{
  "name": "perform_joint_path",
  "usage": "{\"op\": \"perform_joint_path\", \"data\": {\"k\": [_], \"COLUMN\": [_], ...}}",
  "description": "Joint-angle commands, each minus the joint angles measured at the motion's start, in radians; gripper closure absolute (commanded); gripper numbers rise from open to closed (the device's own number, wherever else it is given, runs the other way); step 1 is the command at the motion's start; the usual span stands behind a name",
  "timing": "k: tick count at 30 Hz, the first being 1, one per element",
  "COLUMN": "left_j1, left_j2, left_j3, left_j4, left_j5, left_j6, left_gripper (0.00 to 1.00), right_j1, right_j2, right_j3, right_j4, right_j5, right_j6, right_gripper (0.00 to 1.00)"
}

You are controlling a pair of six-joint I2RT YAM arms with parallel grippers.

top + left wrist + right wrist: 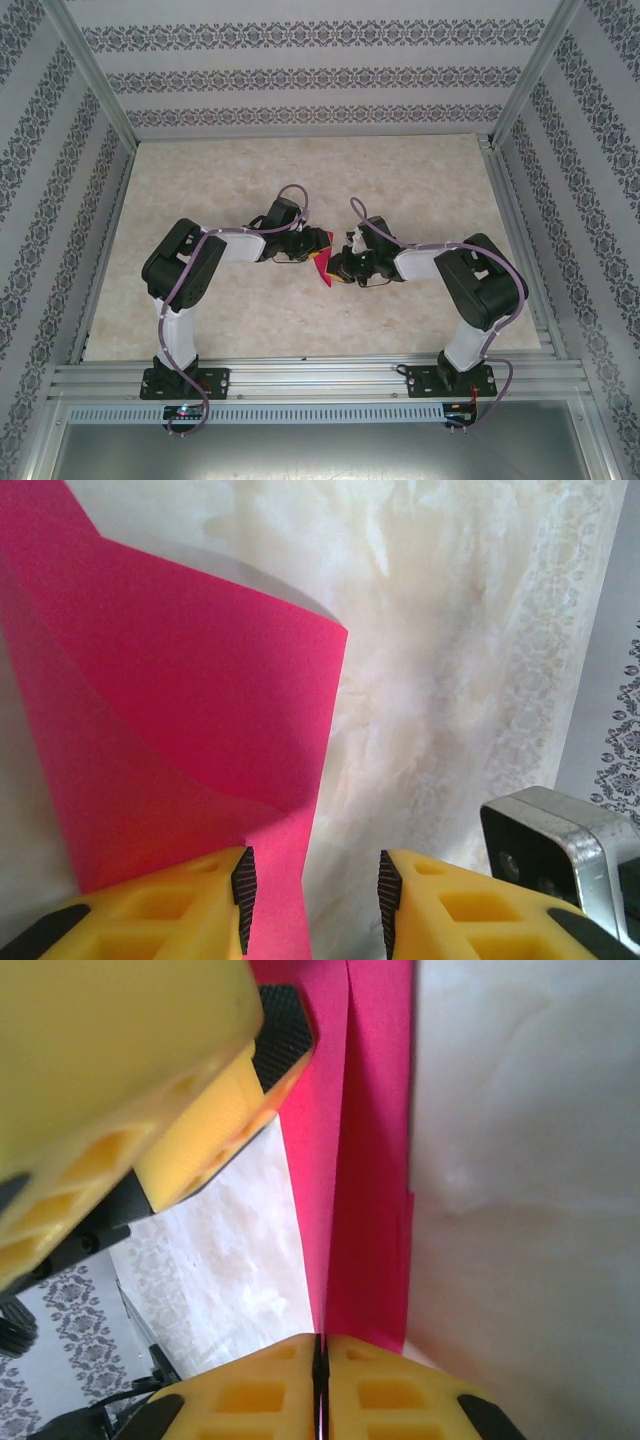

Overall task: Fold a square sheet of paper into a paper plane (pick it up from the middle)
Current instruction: Fold the wing for the fifth time at the center of the table.

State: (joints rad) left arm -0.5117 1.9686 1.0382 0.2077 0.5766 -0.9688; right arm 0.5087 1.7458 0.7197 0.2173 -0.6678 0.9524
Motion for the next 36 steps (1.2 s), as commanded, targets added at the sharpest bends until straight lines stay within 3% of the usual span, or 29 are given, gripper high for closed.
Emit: {"op": "perform_joint_path", "data": {"k": [1, 4, 15, 26, 32, 36], "left_j1": [-0.009, -0.010, -0.010, -0.011, -0.010, -0.009], "left_j2": [0.009, 0.010, 0.009, 0.012, 0.014, 0.017], "left_j3": [-0.013, -0.017, -0.049, -0.044, -0.043, -0.039], "left_j4": [-0.122, -0.117, -0.082, -0.096, -0.100, -0.100], "left_j5": [-0.019, -0.020, -0.028, -0.031, -0.028, -0.024], "left_j6": [0.026, 0.020, -0.026, -0.031, -0.026, -0.025], "left_gripper": [0.59, 0.59, 0.60, 0.60, 0.60, 0.60], "right_j1": [0.014, 0.033, 0.119, 0.145, 0.129, 0.129], "right_j2": [0.012, 0.024, 0.042, 0.007, -0.083, -0.092], "right_j3": [-0.002, 0.015, 0.110, 0.066, 0.045, 0.032], "right_j4": [-0.026, -0.070, -0.364, -0.303, -0.243, -0.205], "right_j5": [0.002, 0.001, 0.228, 0.248, 0.176, 0.147], "right_j6": [-0.032, -0.068, -0.206, -0.147, -0.112, -0.086], "right_gripper": [0.89, 0.90, 0.92, 0.87, 0.80, 0.81]}}
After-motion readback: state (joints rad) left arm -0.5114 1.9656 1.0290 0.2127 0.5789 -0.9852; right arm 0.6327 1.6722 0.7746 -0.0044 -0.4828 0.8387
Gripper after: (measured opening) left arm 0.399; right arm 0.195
